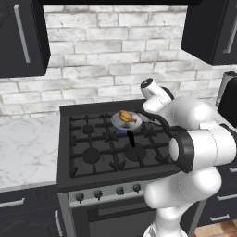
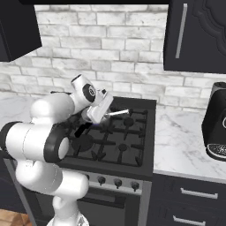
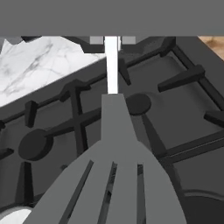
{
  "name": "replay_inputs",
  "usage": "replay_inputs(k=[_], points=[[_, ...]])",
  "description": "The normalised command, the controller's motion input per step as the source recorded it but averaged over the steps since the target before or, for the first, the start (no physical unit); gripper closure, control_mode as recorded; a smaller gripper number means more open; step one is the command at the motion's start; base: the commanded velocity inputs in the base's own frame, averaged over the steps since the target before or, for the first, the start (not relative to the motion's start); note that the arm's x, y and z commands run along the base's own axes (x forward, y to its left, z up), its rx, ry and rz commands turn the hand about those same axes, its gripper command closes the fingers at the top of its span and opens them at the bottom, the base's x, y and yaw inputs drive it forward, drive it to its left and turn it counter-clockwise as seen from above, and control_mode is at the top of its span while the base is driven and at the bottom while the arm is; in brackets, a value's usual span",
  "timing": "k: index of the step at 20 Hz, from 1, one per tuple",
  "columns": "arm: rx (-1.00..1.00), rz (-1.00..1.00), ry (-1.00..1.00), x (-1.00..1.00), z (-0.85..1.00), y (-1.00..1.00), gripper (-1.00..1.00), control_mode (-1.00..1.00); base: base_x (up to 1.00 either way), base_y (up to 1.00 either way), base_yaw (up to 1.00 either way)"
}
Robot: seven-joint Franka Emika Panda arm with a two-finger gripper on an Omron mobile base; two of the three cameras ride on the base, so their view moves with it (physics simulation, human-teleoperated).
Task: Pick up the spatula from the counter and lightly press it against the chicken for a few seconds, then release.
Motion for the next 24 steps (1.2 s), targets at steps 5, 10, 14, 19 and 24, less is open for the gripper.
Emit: replay_inputs(k=[5,10,14,19,24], points=[[-0.10,0.00,0.01,0.23,0.02,0.12,1.00,-1.00,0.00,0.00,0.00],[-0.11,0.00,0.00,0.25,0.09,0.17,1.00,-1.00,0.00,0.00,0.00],[-0.11,0.00,0.00,0.21,0.03,0.17,1.00,-1.00,0.00,0.00,0.00],[-0.09,0.00,0.02,0.25,0.00,0.19,1.00,-1.00,0.00,0.00,0.00],[-0.08,0.00,0.04,0.30,0.00,0.15,1.00,-1.00,0.00,0.00,0.00]])
